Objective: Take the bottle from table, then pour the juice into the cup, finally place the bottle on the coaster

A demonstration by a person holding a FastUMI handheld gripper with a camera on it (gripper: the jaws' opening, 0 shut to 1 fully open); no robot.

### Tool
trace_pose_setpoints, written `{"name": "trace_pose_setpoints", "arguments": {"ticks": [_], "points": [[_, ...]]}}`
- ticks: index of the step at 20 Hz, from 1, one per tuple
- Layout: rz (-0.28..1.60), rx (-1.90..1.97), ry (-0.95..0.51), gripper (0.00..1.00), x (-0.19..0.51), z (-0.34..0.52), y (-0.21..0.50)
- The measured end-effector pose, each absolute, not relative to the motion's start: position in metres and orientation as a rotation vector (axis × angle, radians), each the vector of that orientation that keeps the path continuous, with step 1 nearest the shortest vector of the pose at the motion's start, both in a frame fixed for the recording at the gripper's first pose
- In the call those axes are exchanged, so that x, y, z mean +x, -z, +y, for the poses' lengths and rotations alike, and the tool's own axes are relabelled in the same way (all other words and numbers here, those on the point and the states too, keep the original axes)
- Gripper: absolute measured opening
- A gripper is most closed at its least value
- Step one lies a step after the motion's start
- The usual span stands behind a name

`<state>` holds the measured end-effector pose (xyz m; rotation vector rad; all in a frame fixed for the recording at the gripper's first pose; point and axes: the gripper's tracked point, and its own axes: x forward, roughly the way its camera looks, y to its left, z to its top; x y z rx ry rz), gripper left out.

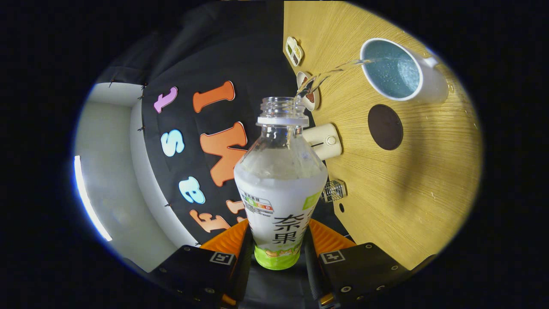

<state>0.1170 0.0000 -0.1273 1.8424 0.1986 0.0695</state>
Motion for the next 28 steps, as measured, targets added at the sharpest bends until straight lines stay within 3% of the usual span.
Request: {"name": "trace_pose_setpoints", "arguments": {"ticks": [28], "points": [[0.135,1.969,-0.047,0.58,0.116,-0.013,0.109]]}}
